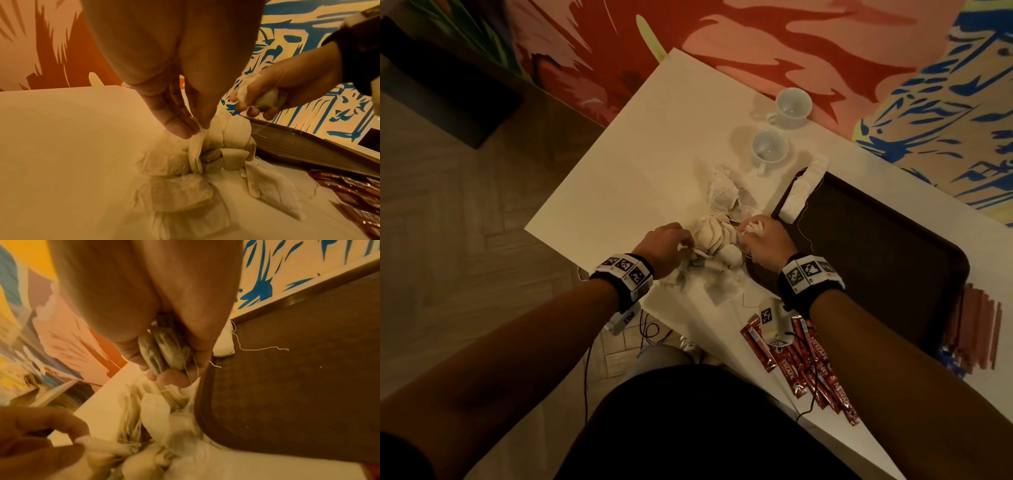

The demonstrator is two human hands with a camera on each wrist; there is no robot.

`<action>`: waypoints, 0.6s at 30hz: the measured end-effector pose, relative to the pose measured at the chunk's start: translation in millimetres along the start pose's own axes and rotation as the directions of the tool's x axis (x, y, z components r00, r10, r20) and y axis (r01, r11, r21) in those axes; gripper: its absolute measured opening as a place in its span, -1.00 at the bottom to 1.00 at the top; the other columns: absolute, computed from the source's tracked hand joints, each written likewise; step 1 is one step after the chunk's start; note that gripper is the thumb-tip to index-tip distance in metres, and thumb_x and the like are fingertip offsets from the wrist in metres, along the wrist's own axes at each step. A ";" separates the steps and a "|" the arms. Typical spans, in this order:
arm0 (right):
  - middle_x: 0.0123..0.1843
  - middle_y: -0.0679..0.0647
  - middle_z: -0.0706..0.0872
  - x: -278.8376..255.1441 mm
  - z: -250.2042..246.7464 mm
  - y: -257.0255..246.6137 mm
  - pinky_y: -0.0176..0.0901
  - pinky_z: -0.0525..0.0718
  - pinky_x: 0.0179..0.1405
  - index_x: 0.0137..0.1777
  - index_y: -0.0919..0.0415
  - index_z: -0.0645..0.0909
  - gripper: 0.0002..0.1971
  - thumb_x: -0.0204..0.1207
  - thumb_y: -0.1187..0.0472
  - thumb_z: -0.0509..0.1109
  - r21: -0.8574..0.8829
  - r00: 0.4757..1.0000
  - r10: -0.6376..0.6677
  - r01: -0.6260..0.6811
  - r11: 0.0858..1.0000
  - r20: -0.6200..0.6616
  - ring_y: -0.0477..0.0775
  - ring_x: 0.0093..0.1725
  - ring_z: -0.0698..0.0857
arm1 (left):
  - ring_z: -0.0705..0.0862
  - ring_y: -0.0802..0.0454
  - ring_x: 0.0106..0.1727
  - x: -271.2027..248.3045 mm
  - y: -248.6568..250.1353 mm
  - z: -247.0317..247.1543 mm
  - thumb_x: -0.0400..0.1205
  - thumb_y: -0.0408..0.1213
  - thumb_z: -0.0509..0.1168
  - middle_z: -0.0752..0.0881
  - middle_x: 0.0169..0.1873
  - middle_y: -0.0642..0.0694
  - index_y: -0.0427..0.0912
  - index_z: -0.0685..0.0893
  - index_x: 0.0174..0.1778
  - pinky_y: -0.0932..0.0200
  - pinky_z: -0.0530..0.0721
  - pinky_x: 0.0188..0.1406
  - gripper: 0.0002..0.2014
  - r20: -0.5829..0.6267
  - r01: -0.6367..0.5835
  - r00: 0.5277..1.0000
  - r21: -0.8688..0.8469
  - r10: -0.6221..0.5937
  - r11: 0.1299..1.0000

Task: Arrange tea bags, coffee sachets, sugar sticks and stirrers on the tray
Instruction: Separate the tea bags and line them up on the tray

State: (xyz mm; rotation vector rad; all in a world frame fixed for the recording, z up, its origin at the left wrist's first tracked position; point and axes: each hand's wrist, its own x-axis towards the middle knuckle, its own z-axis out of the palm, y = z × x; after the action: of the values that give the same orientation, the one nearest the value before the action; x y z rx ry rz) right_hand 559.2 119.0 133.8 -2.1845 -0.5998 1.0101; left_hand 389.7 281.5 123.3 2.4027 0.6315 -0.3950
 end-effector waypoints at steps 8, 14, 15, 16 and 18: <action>0.00 0.03 0.71 -0.1 10.7 26.3 -0.09 0.58 -0.11 0.11 0.13 0.67 -0.67 0.56 -0.11 0.49 -0.193 0.997 0.055 -0.046 0.980 0.046 0.09 -0.03 0.70 | 0.62 0.00 -0.06 1.6 7.0 2.0 0.68 -0.21 0.37 0.74 0.06 -0.04 -0.07 0.74 0.09 0.18 0.45 -0.04 -0.89 -0.017 -0.023 1.000 -0.045 0.023 0.999; -0.17 0.05 0.73 0.6 12.3 30.3 -0.20 0.52 -0.36 -0.17 0.05 0.64 -0.80 0.51 0.00 0.57 -0.410 0.984 0.134 -0.075 0.909 0.117 0.12 -0.16 0.73 | 0.64 0.05 -0.11 -0.2 13.2 -3.7 0.68 -0.18 0.39 0.77 0.00 0.01 -0.05 0.75 0.06 0.15 0.54 -0.05 -0.90 -0.014 -0.044 0.999 -0.078 0.043 0.996; -0.15 0.08 0.74 -0.6 11.2 28.6 -0.18 0.53 -0.32 -0.20 0.05 0.63 -0.82 0.52 0.05 0.57 -0.414 0.985 0.140 -0.086 0.906 0.102 0.14 -0.15 0.74 | 0.66 0.04 -0.11 -0.8 14.7 -5.6 0.67 -0.17 0.40 0.77 -0.01 0.03 -0.05 0.75 0.05 0.14 0.57 -0.05 -0.90 -0.017 -0.053 0.999 -0.091 0.051 0.994; -0.13 0.10 0.75 -1.3 10.2 27.5 -0.18 0.53 -0.31 -0.22 0.04 0.63 -0.82 0.52 0.08 0.56 -0.419 0.986 0.137 -0.087 0.904 0.091 0.15 -0.14 0.74 | 0.68 0.04 -0.12 -1.4 16.1 -7.3 0.67 -0.17 0.41 0.78 -0.03 0.04 -0.05 0.75 0.04 0.13 0.60 -0.05 -0.91 -0.024 -0.063 0.998 -0.112 0.061 0.992; -0.16 0.10 0.73 -5.0 6.1 20.9 -0.20 0.48 -0.36 -0.27 0.04 0.58 -0.78 0.52 0.10 0.56 -0.423 0.989 0.115 -0.066 0.904 0.091 0.16 -0.15 0.72 | 0.71 0.05 -0.16 -2.4 19.5 -11.8 0.67 -0.22 0.41 0.76 -0.07 0.06 -0.03 0.73 0.05 0.13 0.63 -0.07 -0.92 -0.038 -0.085 0.996 -0.151 0.080 0.985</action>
State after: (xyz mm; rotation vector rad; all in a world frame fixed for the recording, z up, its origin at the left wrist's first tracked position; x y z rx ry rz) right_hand 554.2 103.8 118.3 -2.5614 -0.8400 1.1442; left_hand 399.3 274.6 142.9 2.2843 0.5539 -0.2636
